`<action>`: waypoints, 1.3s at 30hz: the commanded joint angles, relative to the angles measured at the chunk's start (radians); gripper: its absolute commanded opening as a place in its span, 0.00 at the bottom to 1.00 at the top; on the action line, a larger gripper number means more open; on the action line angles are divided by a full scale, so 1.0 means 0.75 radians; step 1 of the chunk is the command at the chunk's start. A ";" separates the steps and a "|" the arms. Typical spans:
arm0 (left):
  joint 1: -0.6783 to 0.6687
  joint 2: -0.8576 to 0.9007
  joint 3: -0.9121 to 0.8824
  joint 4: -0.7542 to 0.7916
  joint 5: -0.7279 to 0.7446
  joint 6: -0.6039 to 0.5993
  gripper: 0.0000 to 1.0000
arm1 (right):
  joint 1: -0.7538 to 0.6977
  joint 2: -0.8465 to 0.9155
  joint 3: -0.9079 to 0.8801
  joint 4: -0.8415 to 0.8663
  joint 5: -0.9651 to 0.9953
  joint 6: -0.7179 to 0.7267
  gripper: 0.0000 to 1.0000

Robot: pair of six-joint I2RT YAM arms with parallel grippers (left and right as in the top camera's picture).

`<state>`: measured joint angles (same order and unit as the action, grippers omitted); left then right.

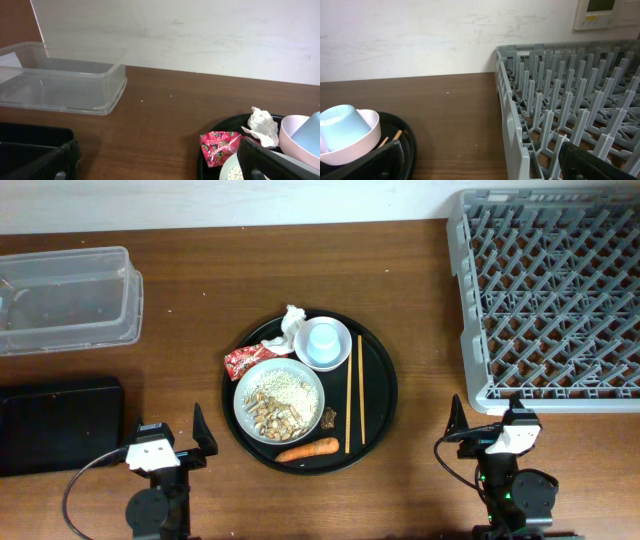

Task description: Sort waste into correct bins and load items into the dishwasher rack

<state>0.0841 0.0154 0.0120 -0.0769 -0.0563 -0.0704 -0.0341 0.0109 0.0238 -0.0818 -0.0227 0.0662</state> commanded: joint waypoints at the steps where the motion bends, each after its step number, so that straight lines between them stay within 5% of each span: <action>1: -0.007 -0.014 -0.004 -0.004 -0.015 0.025 0.99 | -0.009 -0.010 -0.024 0.004 0.012 -0.008 0.98; 31: -0.007 -0.014 -0.004 0.049 -0.014 0.024 0.99 | -0.009 -0.010 -0.024 0.004 0.012 -0.008 0.98; 36: -0.009 0.003 -0.002 0.043 0.635 0.009 0.99 | -0.009 -0.010 -0.024 0.004 0.012 -0.008 0.98; 39: -0.010 0.003 0.013 0.352 0.971 -0.015 0.99 | -0.009 -0.010 -0.024 0.004 0.012 -0.008 0.98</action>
<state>0.0822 0.0200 0.0093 0.0391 0.3923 -0.0708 -0.0341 0.0109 0.0238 -0.0822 -0.0227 0.0669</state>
